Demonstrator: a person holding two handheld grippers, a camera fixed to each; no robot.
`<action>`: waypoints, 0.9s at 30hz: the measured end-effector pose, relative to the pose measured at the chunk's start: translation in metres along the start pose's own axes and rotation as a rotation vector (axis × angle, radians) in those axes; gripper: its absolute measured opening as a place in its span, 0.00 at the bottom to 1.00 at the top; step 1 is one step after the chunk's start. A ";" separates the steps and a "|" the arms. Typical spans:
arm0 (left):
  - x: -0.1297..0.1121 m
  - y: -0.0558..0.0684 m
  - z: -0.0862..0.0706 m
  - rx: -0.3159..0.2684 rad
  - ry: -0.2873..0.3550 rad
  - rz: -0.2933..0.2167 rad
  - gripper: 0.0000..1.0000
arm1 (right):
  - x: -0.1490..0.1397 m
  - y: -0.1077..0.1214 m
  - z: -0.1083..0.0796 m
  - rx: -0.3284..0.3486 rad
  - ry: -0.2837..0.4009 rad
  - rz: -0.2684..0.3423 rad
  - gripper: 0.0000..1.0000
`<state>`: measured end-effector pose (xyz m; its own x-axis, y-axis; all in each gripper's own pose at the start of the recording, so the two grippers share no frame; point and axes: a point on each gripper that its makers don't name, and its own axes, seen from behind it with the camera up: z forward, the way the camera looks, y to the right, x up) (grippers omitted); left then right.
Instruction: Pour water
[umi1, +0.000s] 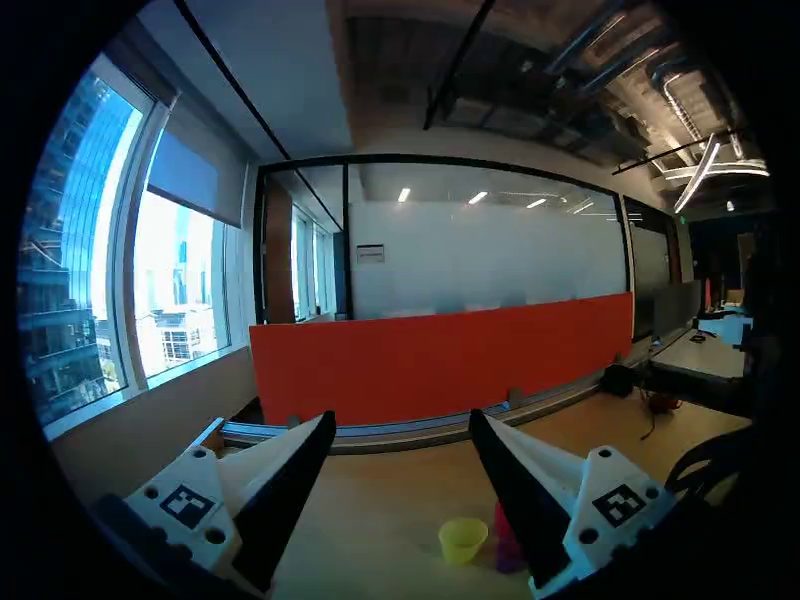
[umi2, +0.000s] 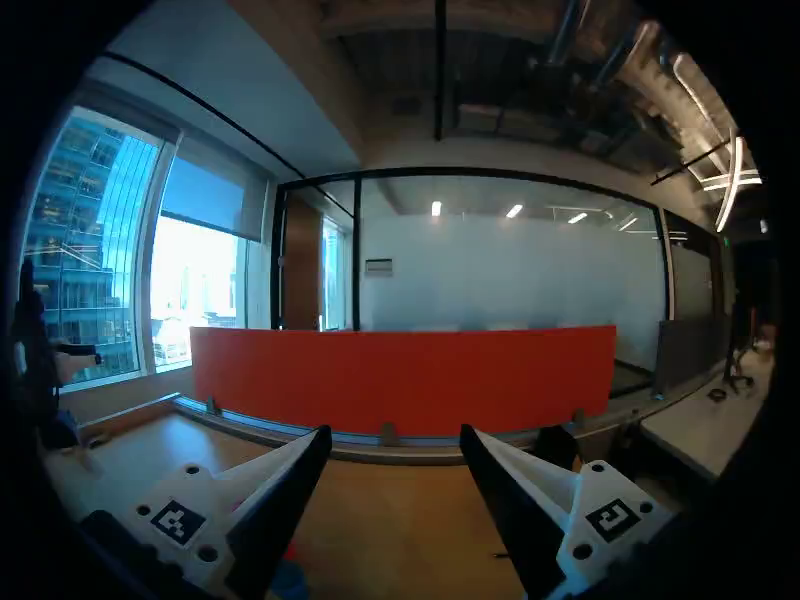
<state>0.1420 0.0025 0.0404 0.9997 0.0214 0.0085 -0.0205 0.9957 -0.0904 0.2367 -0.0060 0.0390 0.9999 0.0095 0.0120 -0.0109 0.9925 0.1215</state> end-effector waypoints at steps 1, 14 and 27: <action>0.000 0.002 0.001 -0.012 -0.003 -0.004 0.99 | 0.000 -0.001 0.000 0.006 -0.003 0.002 0.99; 0.000 0.042 0.004 -0.215 -0.015 -0.029 0.99 | 0.007 -0.031 -0.009 0.194 -0.005 -0.007 0.99; -0.003 0.092 -0.006 -0.408 -0.025 -0.029 0.99 | 0.009 -0.074 -0.020 0.395 -0.011 -0.039 0.99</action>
<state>0.1373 0.0934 0.0261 0.9992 0.0007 0.0405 0.0187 0.8787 -0.4771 0.2471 -0.0768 0.0100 0.9995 -0.0309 0.0097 0.0220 0.8690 0.4943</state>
